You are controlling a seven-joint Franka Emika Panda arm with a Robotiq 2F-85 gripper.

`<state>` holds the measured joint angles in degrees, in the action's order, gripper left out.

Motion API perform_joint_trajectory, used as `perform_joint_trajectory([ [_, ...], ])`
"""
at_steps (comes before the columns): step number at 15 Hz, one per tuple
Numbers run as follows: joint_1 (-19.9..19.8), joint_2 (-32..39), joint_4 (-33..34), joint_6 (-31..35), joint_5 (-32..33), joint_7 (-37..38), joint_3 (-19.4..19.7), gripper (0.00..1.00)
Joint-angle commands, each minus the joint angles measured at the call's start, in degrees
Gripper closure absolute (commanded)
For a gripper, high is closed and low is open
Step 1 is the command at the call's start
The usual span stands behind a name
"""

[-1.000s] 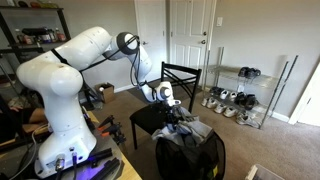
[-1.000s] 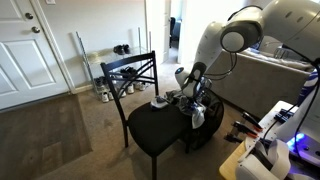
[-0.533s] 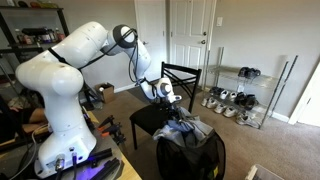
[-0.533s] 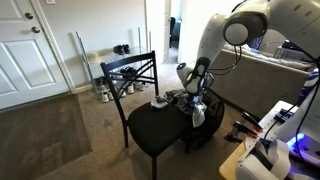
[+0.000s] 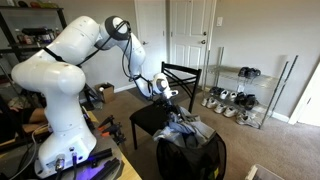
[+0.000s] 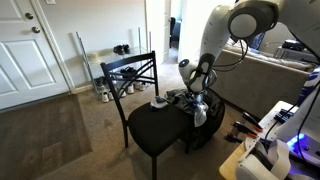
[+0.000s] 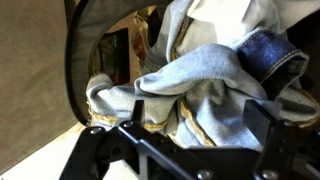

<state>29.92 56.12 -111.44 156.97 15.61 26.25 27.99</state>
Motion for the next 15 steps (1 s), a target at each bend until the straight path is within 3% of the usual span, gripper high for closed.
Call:
perform_joint_trajectory([
  [1,4.03,-2.29,-4.98,4.16,2.01,2.59,2.13,0.00],
  [8,4.41,-0.33,-1.20,15.86,0.47,-4.63,-1.52,0.00],
  [13,3.45,3.46,7.94,10.30,-0.14,-8.81,-1.66,0.00],
  [15,1.13,5.09,11.97,6.11,0.42,-10.08,-2.77,0.00],
])
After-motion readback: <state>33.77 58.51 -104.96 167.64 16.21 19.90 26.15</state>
